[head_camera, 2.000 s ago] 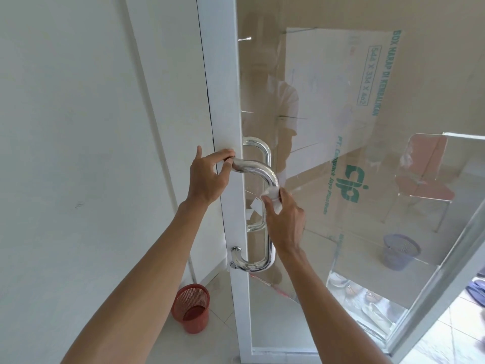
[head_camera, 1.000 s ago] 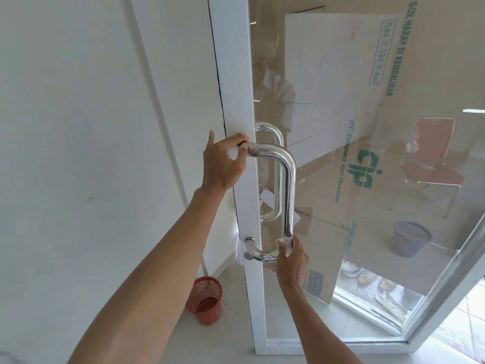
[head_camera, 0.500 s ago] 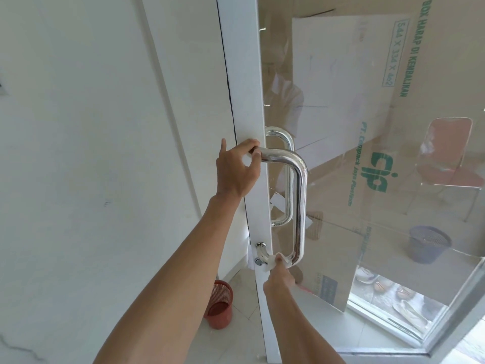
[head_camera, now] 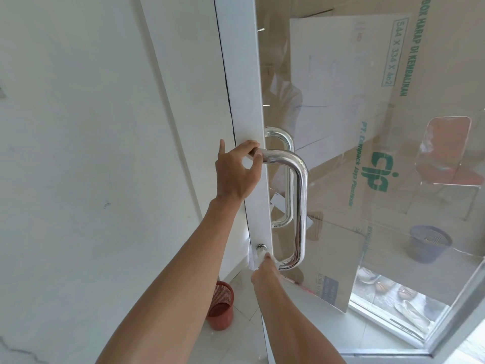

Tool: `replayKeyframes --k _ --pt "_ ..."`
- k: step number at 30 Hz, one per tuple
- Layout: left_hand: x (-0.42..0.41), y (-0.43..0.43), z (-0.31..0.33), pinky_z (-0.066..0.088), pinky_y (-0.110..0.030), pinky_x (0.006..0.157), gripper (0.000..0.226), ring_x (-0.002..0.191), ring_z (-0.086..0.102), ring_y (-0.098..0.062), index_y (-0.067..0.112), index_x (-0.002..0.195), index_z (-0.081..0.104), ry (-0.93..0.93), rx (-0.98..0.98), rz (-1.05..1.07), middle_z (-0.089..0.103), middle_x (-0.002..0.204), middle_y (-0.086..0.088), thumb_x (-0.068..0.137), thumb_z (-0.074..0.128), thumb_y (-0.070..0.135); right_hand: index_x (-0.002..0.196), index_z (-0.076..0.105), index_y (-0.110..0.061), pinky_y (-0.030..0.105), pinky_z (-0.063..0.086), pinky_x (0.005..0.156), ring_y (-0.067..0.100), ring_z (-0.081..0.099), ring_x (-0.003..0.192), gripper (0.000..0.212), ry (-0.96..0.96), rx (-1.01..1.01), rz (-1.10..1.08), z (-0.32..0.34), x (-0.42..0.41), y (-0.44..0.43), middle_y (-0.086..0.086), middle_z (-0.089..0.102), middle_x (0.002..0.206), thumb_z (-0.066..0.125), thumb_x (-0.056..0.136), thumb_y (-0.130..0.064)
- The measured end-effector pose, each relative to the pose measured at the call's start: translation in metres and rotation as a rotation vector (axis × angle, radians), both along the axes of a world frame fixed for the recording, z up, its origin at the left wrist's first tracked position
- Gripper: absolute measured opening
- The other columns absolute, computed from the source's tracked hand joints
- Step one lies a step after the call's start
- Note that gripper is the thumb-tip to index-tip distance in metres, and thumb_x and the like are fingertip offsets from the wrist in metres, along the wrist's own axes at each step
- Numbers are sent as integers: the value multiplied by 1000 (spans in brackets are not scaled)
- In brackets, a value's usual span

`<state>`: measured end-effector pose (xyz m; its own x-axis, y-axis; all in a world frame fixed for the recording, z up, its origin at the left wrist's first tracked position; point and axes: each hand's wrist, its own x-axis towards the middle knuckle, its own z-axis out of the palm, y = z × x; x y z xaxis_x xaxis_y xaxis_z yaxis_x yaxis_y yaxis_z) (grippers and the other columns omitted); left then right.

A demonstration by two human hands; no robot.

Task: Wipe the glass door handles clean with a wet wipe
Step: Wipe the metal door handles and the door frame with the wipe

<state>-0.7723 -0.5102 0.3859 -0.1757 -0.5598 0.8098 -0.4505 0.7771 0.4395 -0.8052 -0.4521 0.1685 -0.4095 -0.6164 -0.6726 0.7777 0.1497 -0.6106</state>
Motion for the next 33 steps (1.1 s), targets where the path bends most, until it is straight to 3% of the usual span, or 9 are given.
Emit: replayKeyframes --k 3,8,11,16,21,24,27,29,33 --pt "3 0 -1 8 -44 123 22 85 64 -6 18 97 71 -1 -3 -15 72 96 12 91 52 28 131 49 1 39 48 84 37 56 112 35 140 -3 162 4 6 3 25 54 130 47 98 -12" --pt "4 2 -4 9 -46 123 22 83 63 -5 18 96 70 14 -13 -28 72 98 12 92 52 29 96 62 1 32 49 71 36 64 94 17 706 95 -91 12 18 -3 15 68 91 62 90 -15" --pt "5 5 -6 9 -46 123 20 83 63 -4 18 96 70 21 -20 -29 72 97 13 92 52 28 130 51 -1 42 45 95 33 55 117 37 1144 102 -17 6 10 -5 15 62 120 55 96 -15" --pt "7 8 -7 9 -45 123 20 83 64 -5 18 98 70 15 -44 -29 72 92 13 92 53 27 142 31 5 35 17 119 29 35 137 51 1804 295 560 -33 -5 -10 21 39 145 36 103 -27" --pt "8 11 -6 9 -47 123 21 85 65 -6 18 99 70 7 -49 -25 72 94 12 92 53 28 148 11 6 41 7 121 36 19 144 55 2060 374 784 -48 -8 2 31 19 152 27 105 -24" --pt "9 10 -6 9 -47 123 21 85 65 -5 18 99 70 4 -56 -28 72 94 12 92 54 28 142 38 3 43 28 115 35 45 130 50 2212 191 694 -54 -23 18 28 46 138 30 103 -27" --pt "10 8 -7 9 -47 123 20 84 64 -4 19 98 70 4 -60 -32 72 94 13 93 53 29 110 69 -1 42 52 93 29 67 98 32 2337 29 558 -56 -37 36 17 70 103 57 90 -22" --pt "10 8 -8 9 -46 123 21 83 63 -4 19 98 70 14 -68 -29 72 95 13 93 53 29 97 72 1 39 56 87 27 69 85 33 2368 -41 498 -54 -46 40 13 71 88 80 66 -2" --pt "8 11 -10 8 -44 122 21 84 65 -6 17 98 70 36 -64 -17 72 95 12 92 53 28 74 70 -6 33 58 76 21 68 63 34 2290 -68 556 -40 -43 34 7 66 66 81 46 11"
